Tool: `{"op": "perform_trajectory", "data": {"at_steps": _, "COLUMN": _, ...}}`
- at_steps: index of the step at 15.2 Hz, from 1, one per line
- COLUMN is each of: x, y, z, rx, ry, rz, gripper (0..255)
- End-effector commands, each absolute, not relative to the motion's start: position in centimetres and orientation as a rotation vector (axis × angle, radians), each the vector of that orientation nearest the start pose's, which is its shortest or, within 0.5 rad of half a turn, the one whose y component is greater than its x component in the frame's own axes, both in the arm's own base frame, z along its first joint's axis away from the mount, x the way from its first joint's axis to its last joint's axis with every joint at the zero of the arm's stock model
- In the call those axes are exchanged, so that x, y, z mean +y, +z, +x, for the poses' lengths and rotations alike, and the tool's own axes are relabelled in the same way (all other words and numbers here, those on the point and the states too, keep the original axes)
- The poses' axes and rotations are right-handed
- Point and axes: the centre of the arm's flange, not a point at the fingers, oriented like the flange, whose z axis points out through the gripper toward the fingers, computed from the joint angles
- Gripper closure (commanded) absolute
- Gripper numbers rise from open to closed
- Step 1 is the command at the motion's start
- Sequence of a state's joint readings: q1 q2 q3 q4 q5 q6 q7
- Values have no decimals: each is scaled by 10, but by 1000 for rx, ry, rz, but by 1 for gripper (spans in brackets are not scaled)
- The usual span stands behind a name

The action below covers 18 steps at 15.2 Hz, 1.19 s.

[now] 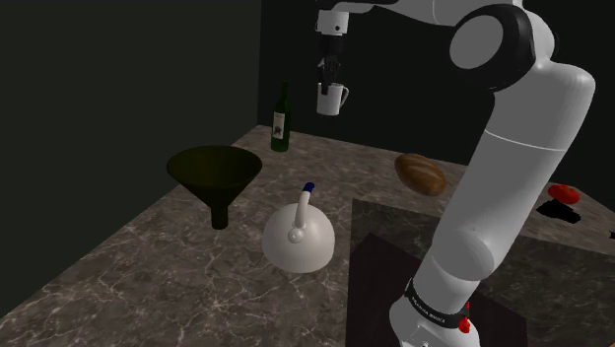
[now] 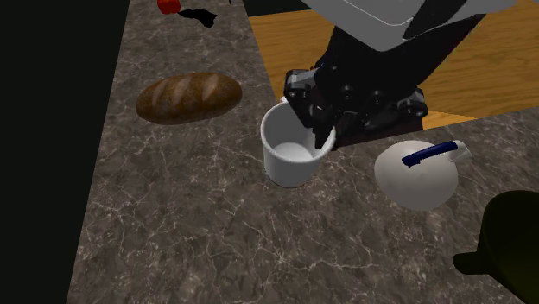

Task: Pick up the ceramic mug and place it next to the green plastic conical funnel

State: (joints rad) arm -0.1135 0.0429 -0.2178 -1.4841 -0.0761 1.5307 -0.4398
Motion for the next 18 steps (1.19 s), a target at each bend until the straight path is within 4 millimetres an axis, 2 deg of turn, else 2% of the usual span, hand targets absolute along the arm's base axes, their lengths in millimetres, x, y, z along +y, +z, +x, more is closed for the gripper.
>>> {"op": "perform_trajectory", "data": {"at_steps": 1, "x": -163, "y": 637, "z": 534, "rx": -167, "ry": 44, "rz": -3218, "gripper": 255}}
{"op": "perform_trajectory", "data": {"at_steps": 15, "x": 21, "y": 638, "z": 563, "rx": -167, "ry": 44, "rz": -3218, "gripper": 255}}
{"op": "perform_trajectory", "data": {"at_steps": 18, "x": 21, "y": 622, "z": 563, "rx": -167, "ry": 44, "rz": -3218, "gripper": 255}}
